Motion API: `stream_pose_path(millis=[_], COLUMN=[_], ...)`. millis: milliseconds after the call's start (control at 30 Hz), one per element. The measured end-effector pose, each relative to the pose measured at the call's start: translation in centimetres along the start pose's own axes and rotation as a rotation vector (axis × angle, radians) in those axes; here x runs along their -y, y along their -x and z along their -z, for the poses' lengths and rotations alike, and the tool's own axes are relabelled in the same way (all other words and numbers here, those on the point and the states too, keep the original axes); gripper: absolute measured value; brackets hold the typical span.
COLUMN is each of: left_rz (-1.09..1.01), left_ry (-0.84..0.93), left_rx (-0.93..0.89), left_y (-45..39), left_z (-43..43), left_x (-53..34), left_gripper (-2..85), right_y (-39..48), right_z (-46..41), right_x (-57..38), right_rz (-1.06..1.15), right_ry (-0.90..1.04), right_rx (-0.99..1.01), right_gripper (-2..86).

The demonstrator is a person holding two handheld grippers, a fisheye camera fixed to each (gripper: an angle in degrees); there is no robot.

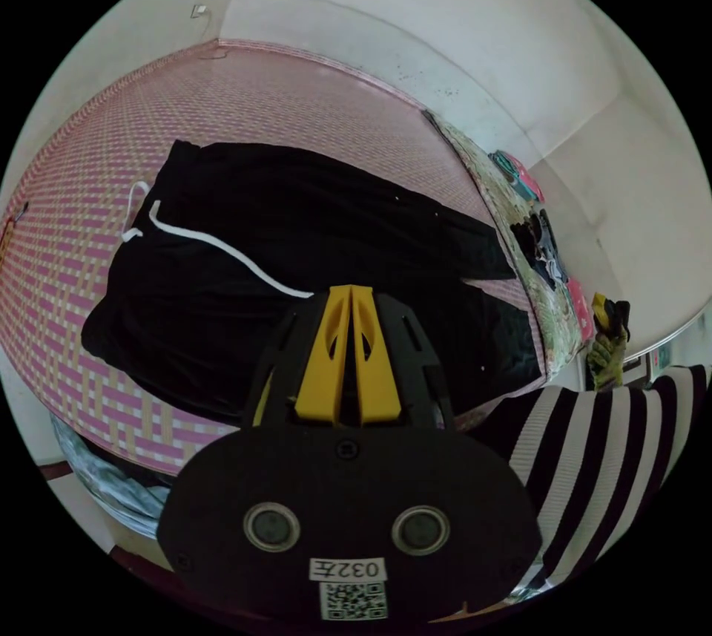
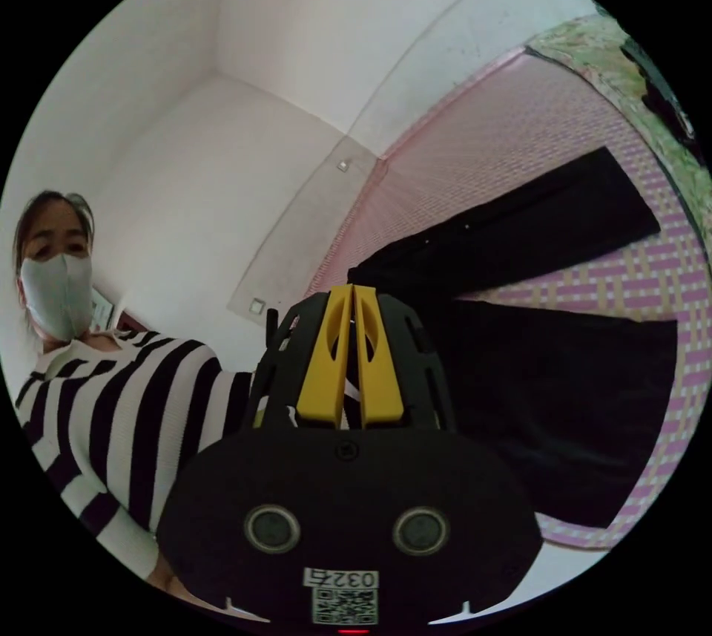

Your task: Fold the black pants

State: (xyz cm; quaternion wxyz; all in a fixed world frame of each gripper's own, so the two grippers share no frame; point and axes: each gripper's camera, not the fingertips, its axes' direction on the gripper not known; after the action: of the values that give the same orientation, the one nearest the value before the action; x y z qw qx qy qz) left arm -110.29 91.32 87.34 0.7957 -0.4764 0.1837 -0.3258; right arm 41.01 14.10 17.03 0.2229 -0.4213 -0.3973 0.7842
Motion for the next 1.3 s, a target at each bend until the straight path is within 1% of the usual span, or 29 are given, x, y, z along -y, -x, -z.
stream_pose_path(millis=[67,133,200,267,367,600,733,800,900,933,1000,1133,1233,1300], left_rz=[-0.056,-0.117,-0.182,-0.244,-0.257,-0.276,-0.274,-0.274,-0.279,-0.278,-0.274,-0.272,-0.272,-0.274], left_ry=[-0.001,-0.012,-0.017,-0.029,-0.064,-0.062,-0.054,-0.057,-0.056,-0.056,-0.057,-0.061,-0.062,-0.062], left_rx=[0.01,-0.006,-0.021,-0.06,-0.137,-0.177,-0.207,-0.213,-0.205,-0.208,-0.213,-0.214,-0.213,-0.214], left_y=[-1.1,-2.4,-4.0,-5.7,-6.6,-7.0,-6.7,-6.5,-6.3,-6.1,-5.9,-5.6,-5.5,-5.5], left_z=[0.3,0.6,0.7,0.9,1.3,1.7,1.9,2.2,2.5,2.6,2.8,3.2,3.4,3.4], left_x=[0.1,0.3,0.7,1.2,1.5,0.9,0.5,0.3,0.0,-0.1,-0.2,-0.5,-0.6,-0.6], left_gripper=[-0.9,-0.9,-0.9,-0.9,-0.9,-0.9,-0.9,-0.9,-0.9,-0.9,-0.9,-0.9,-0.9,-0.9], right_y=[1.0,1.5,1.7,2.2,2.7,3.5,3.8,3.9,4.0,4.1,4.4,3.4,3.4,3.7], right_z=[0.1,0.0,-0.2,-0.8,-0.7,-1.0,-1.6,-2.0,-3.3,-3.8,-4.4,-4.8,-5.7,-5.8], right_x=[0.5,1.2,2.0,3.0,3.8,5.5,6.7,7.1,7.9,8.2,8.4,9.1,9.7,9.9], right_rz=[0.074,0.104,0.118,0.15,0.177,0.204,0.244,0.252,0.256,0.267,0.299,0.209,0.195,0.212], right_ry=[-0.026,-0.015,-0.015,0.0,-0.031,-0.023,0.012,0.057,0.162,0.208,0.238,0.192,0.205,0.159], right_rx=[0.001,-0.013,0.03,0.026,0.044,0.017,0.079,0.072,0.068,0.083,0.145,0.207,0.219,0.243], right_gripper=[-1.0,-1.0,-1.0,-1.0,-1.0,-0.9,-0.3,1.2,7.3,10.0,12.5,1.4,0.8,-0.4])
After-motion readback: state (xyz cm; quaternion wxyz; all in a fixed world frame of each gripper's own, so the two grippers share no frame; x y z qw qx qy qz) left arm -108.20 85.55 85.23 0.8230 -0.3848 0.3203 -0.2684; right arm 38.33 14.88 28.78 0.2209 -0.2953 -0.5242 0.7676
